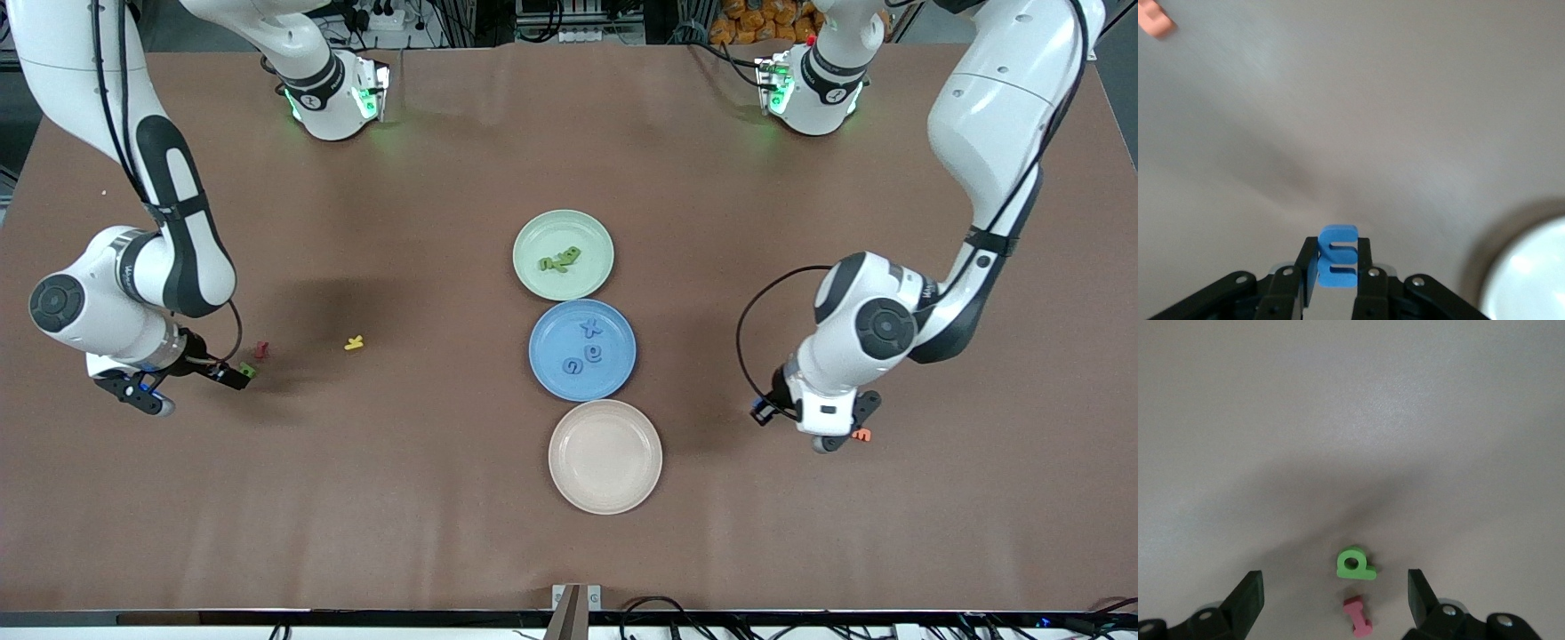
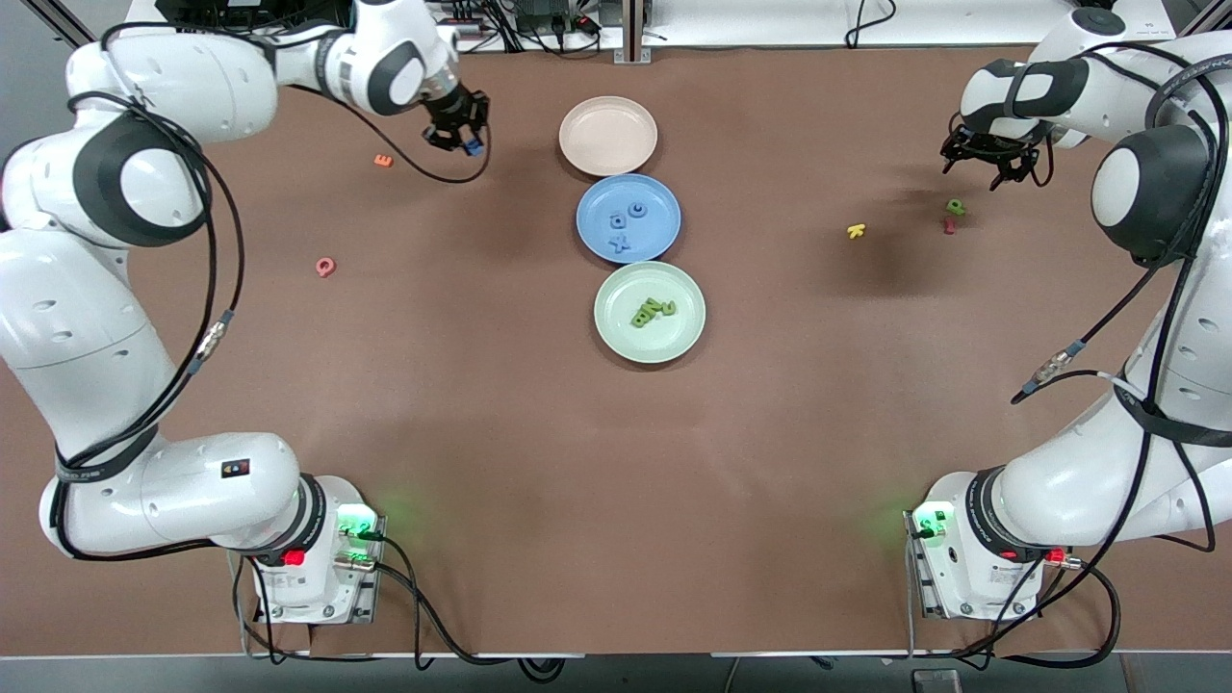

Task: Sort letters by color into matching plates
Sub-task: 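Carry blue E toward the blue plate while the right gripper lowers to p, then release blue E on the blue plate while the right gripper grasps p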

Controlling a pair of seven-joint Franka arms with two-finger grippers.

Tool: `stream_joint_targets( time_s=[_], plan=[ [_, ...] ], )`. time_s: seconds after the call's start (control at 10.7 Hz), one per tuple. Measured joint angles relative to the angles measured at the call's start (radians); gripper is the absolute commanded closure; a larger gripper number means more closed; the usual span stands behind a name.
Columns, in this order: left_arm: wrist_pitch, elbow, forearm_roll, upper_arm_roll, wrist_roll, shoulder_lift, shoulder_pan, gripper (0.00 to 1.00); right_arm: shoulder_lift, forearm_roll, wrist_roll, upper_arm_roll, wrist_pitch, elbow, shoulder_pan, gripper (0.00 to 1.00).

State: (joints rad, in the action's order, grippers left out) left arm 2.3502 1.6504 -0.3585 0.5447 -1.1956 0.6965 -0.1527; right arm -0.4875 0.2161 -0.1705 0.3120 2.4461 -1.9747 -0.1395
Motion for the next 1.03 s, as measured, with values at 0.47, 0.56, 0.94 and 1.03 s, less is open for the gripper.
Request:
stream_joint_targets(
  time_s=[0.47,0.56,0.94,1.03],
  plan=[
    [0.003,-0.051,0.0,0.009,-0.19,0.006,0.238,1.0,-0.027,0.095,0.074,0.004,0.222,-0.127,-0.004,0.12],
    [0.013,-0.065,0.0,0.009,-0.21,0.012,0.278,1.0,-0.033,0.095,0.074,0.003,0.24,-0.142,-0.006,0.15],
    [0.136,-0.078,0.0,0.004,-0.227,0.049,0.395,1.0,-0.04,0.128,0.075,0.003,0.244,-0.145,-0.007,0.24],
    [0.163,-0.079,0.0,0.003,-0.227,0.057,0.413,1.0,-0.04,0.134,0.075,0.003,0.244,-0.145,-0.008,0.26]
  ],
)
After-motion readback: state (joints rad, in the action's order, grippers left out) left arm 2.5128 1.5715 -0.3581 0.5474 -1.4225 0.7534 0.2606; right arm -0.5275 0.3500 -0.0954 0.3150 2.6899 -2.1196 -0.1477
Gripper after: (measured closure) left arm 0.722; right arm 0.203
